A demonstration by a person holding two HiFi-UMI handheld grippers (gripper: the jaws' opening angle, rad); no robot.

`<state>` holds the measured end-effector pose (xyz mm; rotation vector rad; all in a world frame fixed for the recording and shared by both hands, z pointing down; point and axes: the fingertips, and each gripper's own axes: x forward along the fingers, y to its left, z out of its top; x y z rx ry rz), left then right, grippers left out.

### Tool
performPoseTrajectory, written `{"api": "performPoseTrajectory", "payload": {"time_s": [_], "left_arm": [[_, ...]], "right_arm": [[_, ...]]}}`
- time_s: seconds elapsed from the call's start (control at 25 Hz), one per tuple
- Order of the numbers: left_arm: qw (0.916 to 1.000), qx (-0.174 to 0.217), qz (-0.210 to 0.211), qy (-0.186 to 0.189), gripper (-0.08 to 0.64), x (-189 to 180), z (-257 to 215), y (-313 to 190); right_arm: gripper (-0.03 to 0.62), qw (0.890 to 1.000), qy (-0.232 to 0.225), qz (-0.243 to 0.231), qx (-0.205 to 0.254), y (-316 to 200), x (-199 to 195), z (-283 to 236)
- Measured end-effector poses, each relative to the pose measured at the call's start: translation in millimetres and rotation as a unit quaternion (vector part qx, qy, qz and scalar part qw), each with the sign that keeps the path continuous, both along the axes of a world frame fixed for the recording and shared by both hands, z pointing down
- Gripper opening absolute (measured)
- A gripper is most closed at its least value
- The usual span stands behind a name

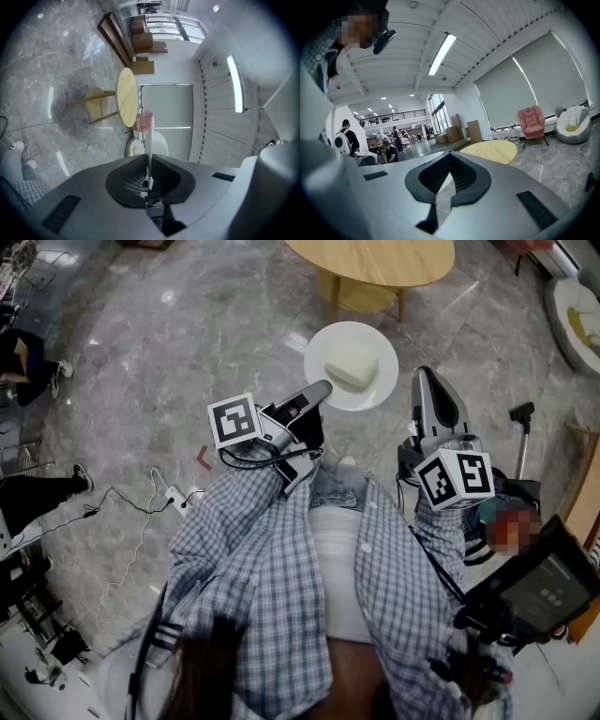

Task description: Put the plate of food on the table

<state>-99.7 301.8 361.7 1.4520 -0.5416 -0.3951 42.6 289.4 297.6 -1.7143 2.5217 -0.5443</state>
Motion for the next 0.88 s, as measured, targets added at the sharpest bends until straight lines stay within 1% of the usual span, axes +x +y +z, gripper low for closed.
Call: {"api": "performPoseTrajectory", "payload": {"time_s": [0.16,0.28,0.48,0.64,0.8,0.88], "left_arm": [[1.0,-0.001,0.0,0.002,0.02,0,-1,-1],[1.0,0.001,0.0,0.002,0.02,0,-1,-2],[1.0,0.006,0.004,0.0,0.02,1,-2,-3],[0.9999,0.007,0.008,-0.001,0.02,3,-2,-4],[0.9999,0.007,0.012,0.003,0.02,-2,-2,-3],[0.9998,0.007,0.017,0.003,0.02,-7,0,0]], "right_arm": [[0.008,1.0,-0.002,0.006,-0.002,-1,1,0],[0.008,1.0,-0.017,0.009,-0.013,-1,3,3],[0.009,0.995,-0.074,0.007,-0.067,-1,0,20],[0.009,0.991,-0.089,0.009,-0.098,-1,-4,30],[0.011,0.983,-0.135,0.016,-0.124,1,-10,37],[0.011,0.982,-0.136,0.019,-0.13,5,-16,41]]}}
